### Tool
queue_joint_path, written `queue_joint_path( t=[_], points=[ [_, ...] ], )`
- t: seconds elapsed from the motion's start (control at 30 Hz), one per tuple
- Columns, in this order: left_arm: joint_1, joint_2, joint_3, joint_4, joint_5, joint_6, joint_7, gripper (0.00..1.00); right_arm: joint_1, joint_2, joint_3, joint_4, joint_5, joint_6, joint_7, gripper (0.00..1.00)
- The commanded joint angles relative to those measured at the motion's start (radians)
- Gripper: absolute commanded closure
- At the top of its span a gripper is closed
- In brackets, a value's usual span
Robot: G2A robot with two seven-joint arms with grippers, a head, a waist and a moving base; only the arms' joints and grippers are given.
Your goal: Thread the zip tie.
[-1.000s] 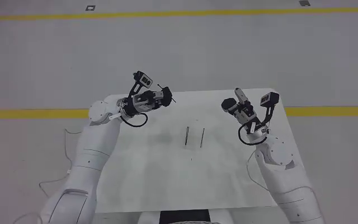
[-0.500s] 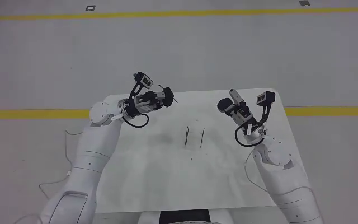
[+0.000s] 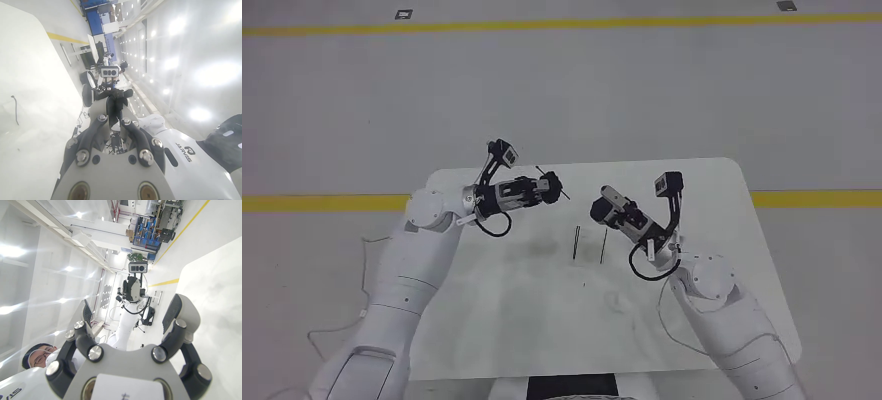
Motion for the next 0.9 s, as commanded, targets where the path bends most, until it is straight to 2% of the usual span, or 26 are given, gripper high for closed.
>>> queue_joint_path(
  t=[0.0,0.17,0.3,0.53,0.57,0.6,0.7,0.87],
  points=[
    [-0.001,0.000,0.000,0.000,0.004,-0.001,0.001,1.00,0.000,0.000,0.001,0.000,0.000,0.001,0.001,0.00],
    [-0.001,0.000,0.000,0.000,0.004,-0.001,0.001,1.00,0.000,0.000,0.001,0.000,0.000,0.001,0.001,0.00],
    [0.012,0.002,0.015,-0.028,0.012,0.001,0.053,1.00,0.008,-0.004,-0.026,-0.015,0.005,0.015,0.016,0.00],
    [0.008,0.010,0.037,-0.027,0.054,-0.016,0.083,1.00,0.032,-0.010,-0.064,0.011,0.015,0.002,0.041,0.00],
    [0.008,0.012,0.039,-0.024,0.056,-0.018,0.085,1.00,0.034,-0.011,-0.066,0.014,0.015,0.001,0.042,0.08],
    [0.005,0.013,0.042,-0.019,0.061,-0.019,0.084,1.00,0.038,-0.012,-0.069,0.018,0.013,0.001,0.041,0.27],
    [-0.001,0.016,0.051,-0.010,0.060,-0.019,0.082,1.00,0.047,-0.014,-0.079,0.030,0.012,0.005,0.045,0.50],
    [-0.014,0.021,0.062,0.002,0.057,-0.024,0.083,1.00,0.065,-0.018,-0.100,0.043,0.005,0.027,0.048,0.62]
  ],
)
